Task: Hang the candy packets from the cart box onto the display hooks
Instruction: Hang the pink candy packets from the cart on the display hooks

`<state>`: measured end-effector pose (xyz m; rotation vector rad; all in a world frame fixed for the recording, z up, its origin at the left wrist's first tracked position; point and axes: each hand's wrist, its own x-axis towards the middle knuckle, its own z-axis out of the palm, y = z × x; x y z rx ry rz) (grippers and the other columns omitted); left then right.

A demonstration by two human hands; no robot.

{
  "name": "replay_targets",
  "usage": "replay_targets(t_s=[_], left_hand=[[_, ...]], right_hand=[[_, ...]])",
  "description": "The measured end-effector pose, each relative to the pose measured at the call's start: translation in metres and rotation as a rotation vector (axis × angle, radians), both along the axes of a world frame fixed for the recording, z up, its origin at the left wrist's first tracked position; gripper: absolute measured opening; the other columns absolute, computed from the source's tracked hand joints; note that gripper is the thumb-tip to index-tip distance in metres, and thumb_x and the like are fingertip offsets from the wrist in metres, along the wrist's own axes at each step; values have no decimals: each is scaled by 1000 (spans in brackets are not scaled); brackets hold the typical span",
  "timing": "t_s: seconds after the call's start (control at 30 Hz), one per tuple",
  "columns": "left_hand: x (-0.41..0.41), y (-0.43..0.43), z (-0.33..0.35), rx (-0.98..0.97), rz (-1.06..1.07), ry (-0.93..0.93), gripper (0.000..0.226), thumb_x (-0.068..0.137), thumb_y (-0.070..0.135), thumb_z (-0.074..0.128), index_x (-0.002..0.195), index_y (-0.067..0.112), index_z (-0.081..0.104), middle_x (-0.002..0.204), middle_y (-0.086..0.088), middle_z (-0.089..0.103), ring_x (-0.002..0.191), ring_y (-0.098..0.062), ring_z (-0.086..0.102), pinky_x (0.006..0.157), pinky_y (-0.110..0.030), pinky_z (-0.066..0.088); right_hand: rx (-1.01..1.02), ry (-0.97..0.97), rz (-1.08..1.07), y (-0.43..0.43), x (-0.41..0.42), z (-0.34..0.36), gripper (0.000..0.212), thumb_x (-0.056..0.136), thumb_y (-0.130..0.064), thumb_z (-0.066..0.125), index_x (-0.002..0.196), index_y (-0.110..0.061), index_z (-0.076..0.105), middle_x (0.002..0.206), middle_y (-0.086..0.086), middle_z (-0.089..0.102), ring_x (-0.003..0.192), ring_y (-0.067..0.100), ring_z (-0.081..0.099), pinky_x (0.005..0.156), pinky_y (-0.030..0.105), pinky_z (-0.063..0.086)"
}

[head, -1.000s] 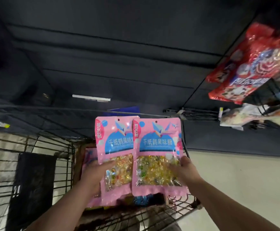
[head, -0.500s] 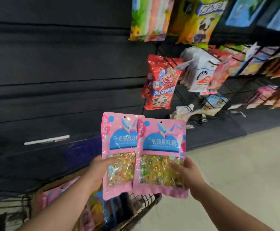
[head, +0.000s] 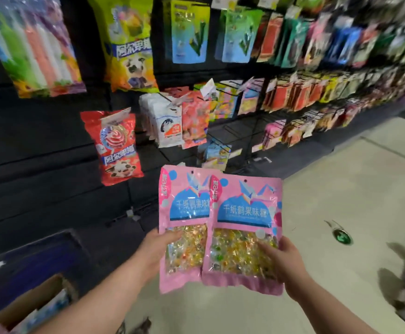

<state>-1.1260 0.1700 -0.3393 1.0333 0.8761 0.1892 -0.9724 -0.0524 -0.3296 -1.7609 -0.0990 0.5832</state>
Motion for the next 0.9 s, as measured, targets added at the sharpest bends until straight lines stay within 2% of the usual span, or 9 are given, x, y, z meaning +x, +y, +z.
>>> replay_targets(t_s=[0.13, 0.23, 0.33, 0.4, 0.53, 0.67, 0.8, 0.9], left_hand=[[56, -45, 13, 41, -85, -16, 23, 85, 5, 66, 108, 1, 66, 101, -24, 72, 94, -42, 69, 90, -56, 52], [90, -69, 17, 100, -133, -10, 17, 87, 8, 65, 103, 2, 67, 92, -19, 75, 84, -37, 72, 82, -48, 56], [115, -86, 22, 125, -199, 1, 17, 88, 10, 64, 103, 4, 68, 92, -17, 76, 88, -38, 72, 91, -54, 52], [132, -92, 24, 129, -236, 0, 16, 89, 11, 63, 103, 4, 67, 93, -18, 75, 89, -38, 71, 93, -56, 51], [172, -95, 29, 101, -297, 5, 19, 88, 12, 63, 105, 2, 64, 94, -19, 75, 87, -39, 72, 87, -52, 54], [226, -94, 31, 84, -357, -25, 24, 89, 15, 62, 109, 2, 64, 104, -23, 72, 95, -42, 70, 93, -57, 51], [292, -90, 36, 87, -396, -49, 24, 89, 14, 63, 109, 1, 65, 103, -24, 72, 94, -42, 70, 92, -56, 52], [343, -80, 42, 106, -411, -66, 22, 90, 14, 61, 107, 0, 67, 101, -24, 72, 92, -41, 70, 82, -48, 55]], right_hand=[[35, -35, -74, -53, 40, 12, 23, 84, -7, 70, 104, -10, 58, 94, 9, 70, 79, 23, 68, 53, 24, 56], [31, -73, -115, -85, 65, 16, 25, 83, -10, 71, 104, -7, 59, 96, 10, 70, 82, 24, 69, 61, 30, 55], [49, -67, -142, -106, 85, 18, 18, 83, -10, 71, 96, -14, 59, 97, 11, 70, 86, 27, 69, 72, 39, 57], [62, -72, -166, -115, 97, 20, 18, 82, -11, 72, 94, -16, 59, 96, 9, 70, 87, 27, 69, 74, 41, 57], [95, -87, -217, -124, 121, 25, 17, 82, -11, 72, 90, -18, 59, 91, 6, 70, 82, 22, 68, 62, 30, 54], [90, -103, -277, -129, 160, 29, 19, 82, -11, 72, 97, -15, 61, 93, 6, 71, 82, 22, 69, 60, 28, 53], [65, -115, -328, -128, 215, 36, 21, 82, -12, 72, 100, -14, 62, 95, 7, 72, 85, 26, 70, 72, 39, 58], [51, -132, -346, -119, 261, 44, 21, 82, -11, 71, 101, -13, 62, 95, 8, 72, 85, 27, 70, 75, 42, 58]])
